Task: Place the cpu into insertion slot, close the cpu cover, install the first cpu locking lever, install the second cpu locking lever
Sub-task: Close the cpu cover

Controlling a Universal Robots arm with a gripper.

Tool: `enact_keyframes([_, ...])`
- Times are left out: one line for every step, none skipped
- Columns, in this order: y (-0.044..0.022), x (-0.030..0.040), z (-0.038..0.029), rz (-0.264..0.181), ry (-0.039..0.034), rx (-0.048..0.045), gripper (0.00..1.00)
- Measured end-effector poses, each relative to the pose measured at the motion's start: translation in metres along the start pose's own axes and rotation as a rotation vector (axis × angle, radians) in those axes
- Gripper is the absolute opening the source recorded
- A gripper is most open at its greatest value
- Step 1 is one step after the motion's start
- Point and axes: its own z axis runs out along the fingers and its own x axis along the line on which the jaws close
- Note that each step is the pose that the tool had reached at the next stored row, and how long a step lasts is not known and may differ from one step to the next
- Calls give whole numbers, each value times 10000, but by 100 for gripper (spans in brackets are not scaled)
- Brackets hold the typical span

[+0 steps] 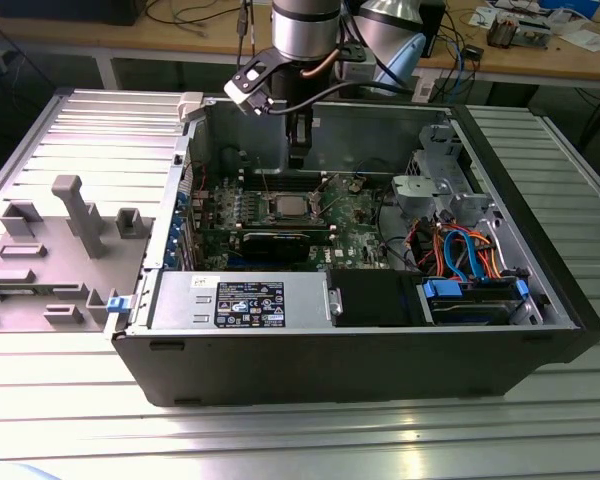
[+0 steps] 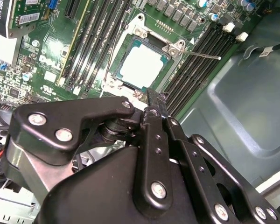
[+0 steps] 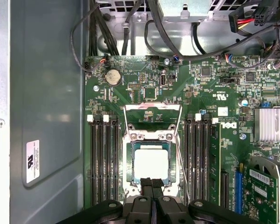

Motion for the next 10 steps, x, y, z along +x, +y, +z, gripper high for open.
enact_keyframes([0,0,-7,0,0,0,11])
enact_keyframes([0,1,-19,0,0,0,11])
enact_keyframes([0,1,-35,0,0,0,11])
enact_keyframes([1,1,-48,0,0,0,11])
enact_keyframes([1,1,-54,0,1,0,11])
enact_keyframes([1,2,-56,0,3,-2,11])
enact_keyframes([1,2,-56,0,3,-2,11])
enact_keyframes([1,2,-56,0,3,-1,11])
enact_keyframes([1,2,-57,0,1,0,11])
enact_keyframes([1,2,-57,-1,2,1,11])
